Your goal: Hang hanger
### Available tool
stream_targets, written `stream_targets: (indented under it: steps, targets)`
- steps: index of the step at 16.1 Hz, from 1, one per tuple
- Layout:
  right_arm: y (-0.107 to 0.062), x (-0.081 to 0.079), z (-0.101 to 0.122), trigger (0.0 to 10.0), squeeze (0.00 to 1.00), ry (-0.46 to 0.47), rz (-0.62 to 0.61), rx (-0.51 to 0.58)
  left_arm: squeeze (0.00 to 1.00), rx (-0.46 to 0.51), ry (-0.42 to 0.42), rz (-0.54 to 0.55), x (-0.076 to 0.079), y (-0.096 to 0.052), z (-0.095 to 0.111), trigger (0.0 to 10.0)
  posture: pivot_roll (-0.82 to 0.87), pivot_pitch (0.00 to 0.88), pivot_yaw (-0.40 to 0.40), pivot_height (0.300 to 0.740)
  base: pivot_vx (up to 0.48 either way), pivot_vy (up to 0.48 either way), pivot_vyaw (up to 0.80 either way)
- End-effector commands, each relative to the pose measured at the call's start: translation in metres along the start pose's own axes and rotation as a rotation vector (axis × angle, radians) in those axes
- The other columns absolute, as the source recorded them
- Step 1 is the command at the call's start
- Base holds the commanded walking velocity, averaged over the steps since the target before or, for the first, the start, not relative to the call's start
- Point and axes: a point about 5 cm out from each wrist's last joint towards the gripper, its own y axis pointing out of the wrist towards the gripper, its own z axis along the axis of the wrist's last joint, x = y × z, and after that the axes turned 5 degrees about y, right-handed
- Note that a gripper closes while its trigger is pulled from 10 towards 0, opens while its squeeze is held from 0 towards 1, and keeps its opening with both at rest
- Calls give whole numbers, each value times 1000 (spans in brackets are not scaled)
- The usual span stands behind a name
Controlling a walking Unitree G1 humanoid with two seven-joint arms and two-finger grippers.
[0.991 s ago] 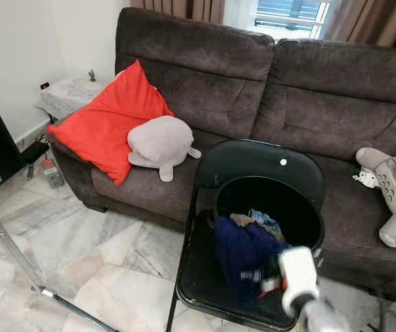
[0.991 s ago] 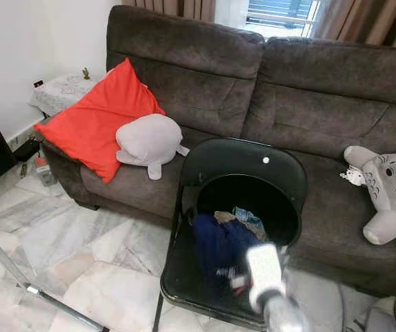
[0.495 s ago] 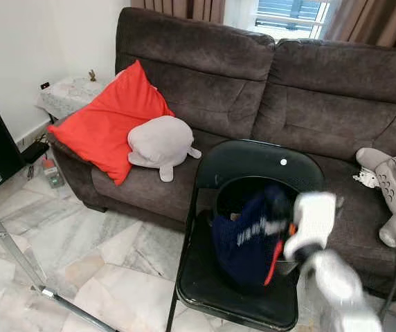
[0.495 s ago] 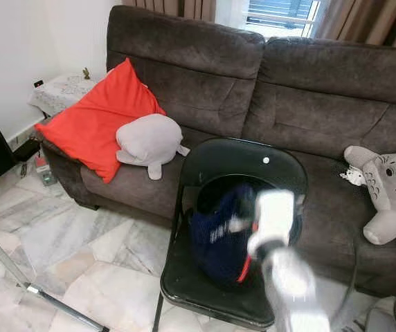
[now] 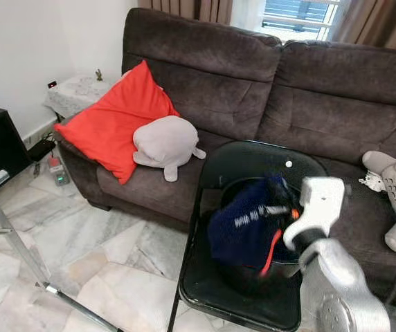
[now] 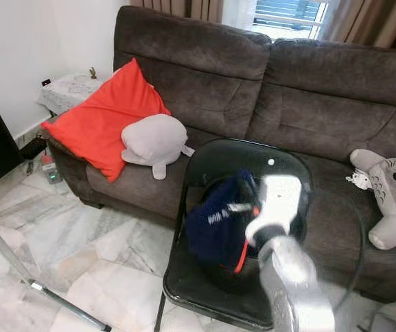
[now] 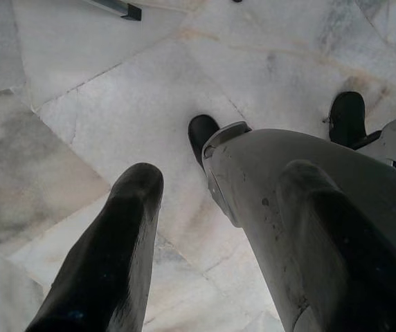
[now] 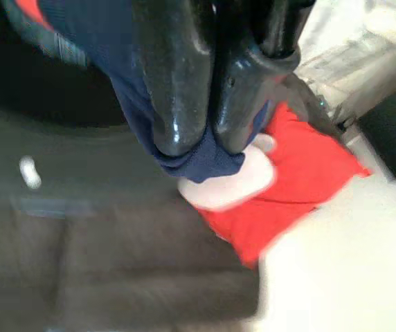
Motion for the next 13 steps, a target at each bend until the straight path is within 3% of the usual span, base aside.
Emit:
stream_targets:
  steps: [1,4,6,10,13]
  targets:
    - [-7,7,2,0,0,94,-69,-3,0,-13,8,-10,2,0,-3,10000,-102,7,-57,740,0,0,0]
    - [-16,19,-11,0,0,179,-168,-66,0,-14,9,-11,2,0,-3,10000,-107,9,-56,740,0,0,0]
    - [-18,32,-19,0,0,300,-279,-116,0,-12,9,-13,2,0,-3,10000,-106,6,-58,740,0,0,0]
    - [-19,52,-34,0,0,390,-400,-166,0,-9,7,-14,3,0,-2,10000,-102,4,-59,740,0,0,0]
    - [-16,59,-33,0,0,477,-415,-150,0,-11,7,-13,3,0,-2,10000,-104,7,-59,740,0,0,0]
